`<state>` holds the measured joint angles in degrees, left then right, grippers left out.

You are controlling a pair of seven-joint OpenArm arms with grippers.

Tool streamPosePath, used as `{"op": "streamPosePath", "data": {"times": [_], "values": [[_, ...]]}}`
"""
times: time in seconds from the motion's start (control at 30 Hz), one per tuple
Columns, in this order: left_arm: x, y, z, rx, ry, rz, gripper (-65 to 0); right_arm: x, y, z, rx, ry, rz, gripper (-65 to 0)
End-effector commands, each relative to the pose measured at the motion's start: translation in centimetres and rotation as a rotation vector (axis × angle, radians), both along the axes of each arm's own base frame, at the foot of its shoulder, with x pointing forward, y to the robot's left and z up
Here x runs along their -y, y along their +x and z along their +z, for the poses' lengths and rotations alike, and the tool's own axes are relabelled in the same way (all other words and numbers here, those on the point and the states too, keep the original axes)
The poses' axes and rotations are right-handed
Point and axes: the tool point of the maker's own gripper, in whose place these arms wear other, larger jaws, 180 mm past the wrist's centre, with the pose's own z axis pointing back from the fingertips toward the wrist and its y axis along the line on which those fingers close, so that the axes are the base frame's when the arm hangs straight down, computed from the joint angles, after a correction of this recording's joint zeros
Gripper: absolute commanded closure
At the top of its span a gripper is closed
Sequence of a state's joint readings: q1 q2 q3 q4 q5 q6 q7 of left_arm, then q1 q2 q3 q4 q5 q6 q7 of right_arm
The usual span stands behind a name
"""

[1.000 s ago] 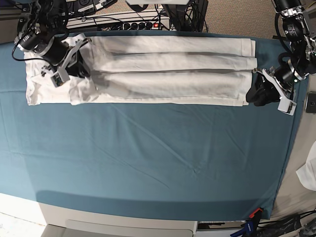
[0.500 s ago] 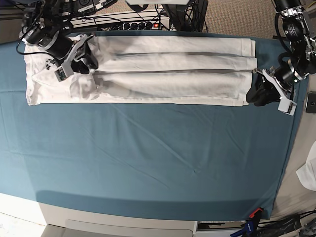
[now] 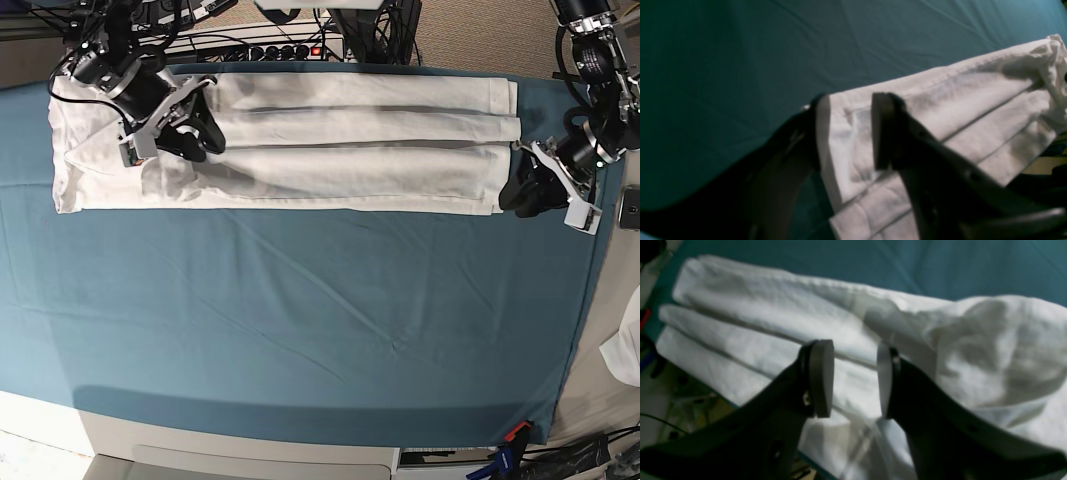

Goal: Fold the T-shirt properly
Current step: 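Press the sleeve flat onto the strip with the right gripper, then withdraw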

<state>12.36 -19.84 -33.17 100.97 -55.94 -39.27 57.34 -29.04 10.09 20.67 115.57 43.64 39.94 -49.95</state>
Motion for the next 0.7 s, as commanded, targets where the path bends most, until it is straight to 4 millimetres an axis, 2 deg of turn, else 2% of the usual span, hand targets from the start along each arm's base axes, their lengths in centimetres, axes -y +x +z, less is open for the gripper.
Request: {"op": "streamPosePath", "data": {"times": [0.0, 0.07, 0.1, 0.27, 0.33, 0.4, 0.47, 0.53, 0.67], "values": [[-0.2, 0.6, 1.5, 0.055, -0.008, 0.000, -21.9, 0.5, 1.0, 1.5, 0.064, 0.003, -0.018, -16.5], [-0.2, 0.6, 1.5, 0.055, -0.008, 0.000, -21.9, 1.9, 1.9, 2.4, 0.102, -0.012, -0.070, -2.9], [-0.2, 0.6, 1.5, 0.055, -0.008, 0.000, -21.9, 3.0, 2.4, 2.9, 0.125, -0.020, -0.106, 0.0], [-0.2, 0.6, 1.5, 0.055, -0.008, 0.000, -21.9, 10.1, 3.5, 6.3, 0.246, -0.105, -0.324, 0.0], [-0.2, 0.6, 1.5, 0.055, -0.008, 0.000, -21.9, 14.0, 3.2, 6.7, 0.244, -0.172, -0.484, 0.0], [-0.2, 0.7, 1.5, 0.056, -0.009, 0.000, -21.9, 17.0, 2.5, 6.6, 0.221, -0.212, -0.630, 0.0], [-0.2, 0.7, 1.6, 0.060, -0.011, 0.002, -21.9, 18.3, 2.0, 6.2, 0.193, -0.237, -0.700, 0.0], [-0.2, 0.7, 1.6, 0.061, -0.011, 0.003, -21.9, 18.7, 1.9, 5.9, 0.175, -0.248, -0.731, 0.0], [0.1, 0.7, 1.5, 0.061, -0.022, 0.005, -21.9, 18.4, 2.1, 4.7, 0.134, -0.274, -0.752, 0.0]]}}
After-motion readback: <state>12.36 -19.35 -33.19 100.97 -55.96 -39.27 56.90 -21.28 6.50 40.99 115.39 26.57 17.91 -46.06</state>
